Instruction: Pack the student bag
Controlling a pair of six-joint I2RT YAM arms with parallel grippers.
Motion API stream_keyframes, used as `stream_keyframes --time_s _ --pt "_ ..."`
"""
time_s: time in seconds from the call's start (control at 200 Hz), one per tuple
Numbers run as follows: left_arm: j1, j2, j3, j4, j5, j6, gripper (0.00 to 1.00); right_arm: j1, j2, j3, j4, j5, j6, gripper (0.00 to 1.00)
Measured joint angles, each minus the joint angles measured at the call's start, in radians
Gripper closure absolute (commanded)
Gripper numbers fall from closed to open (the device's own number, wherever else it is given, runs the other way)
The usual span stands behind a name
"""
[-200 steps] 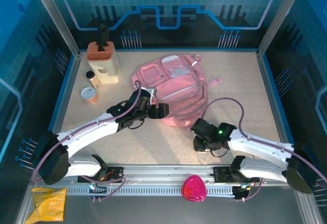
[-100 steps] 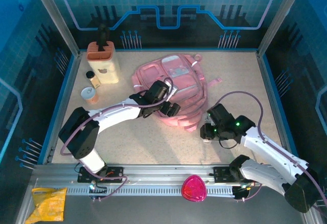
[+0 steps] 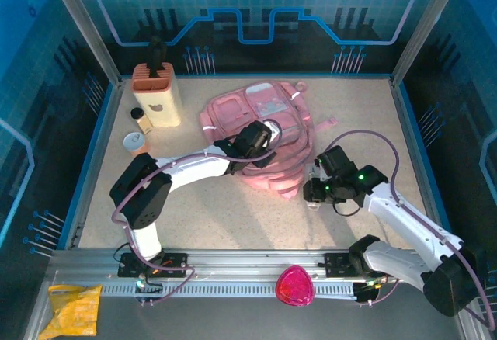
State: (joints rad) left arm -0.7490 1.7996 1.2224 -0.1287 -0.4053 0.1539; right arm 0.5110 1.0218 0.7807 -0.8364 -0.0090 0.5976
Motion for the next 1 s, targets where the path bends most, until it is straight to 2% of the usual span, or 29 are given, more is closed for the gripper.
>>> stream_keyframes --time_s 0.175,0.365,0.44,0.615,0.895,1.001 --pt "0.006 0.002 0.062 -0.008 -0.010 0.006 0.50 -0.004 0.053 0.043 0.031 -0.013 -0.027 0.72" --pt "0.017 0.017 0.116 -0.027 0.002 -0.015 0.91 -0.015 0.139 0.117 0.069 -0.036 -0.053 0.72" --pt "0.017 0.020 0.129 -0.042 0.011 -0.029 1.00 -0.024 0.181 0.153 0.095 -0.056 -0.058 0.73" --pt "0.026 0.019 0.149 -0.076 0.083 -0.116 1.00 -0.059 0.319 0.260 0.168 -0.105 -0.060 0.71" --pt "0.033 0.005 0.182 -0.115 0.217 -0.372 1.00 -0.151 0.508 0.373 0.271 -0.144 -0.026 0.72" --pt "0.033 -0.006 0.182 -0.114 0.258 -0.450 1.00 -0.167 0.551 0.381 0.301 -0.153 0.000 0.68"
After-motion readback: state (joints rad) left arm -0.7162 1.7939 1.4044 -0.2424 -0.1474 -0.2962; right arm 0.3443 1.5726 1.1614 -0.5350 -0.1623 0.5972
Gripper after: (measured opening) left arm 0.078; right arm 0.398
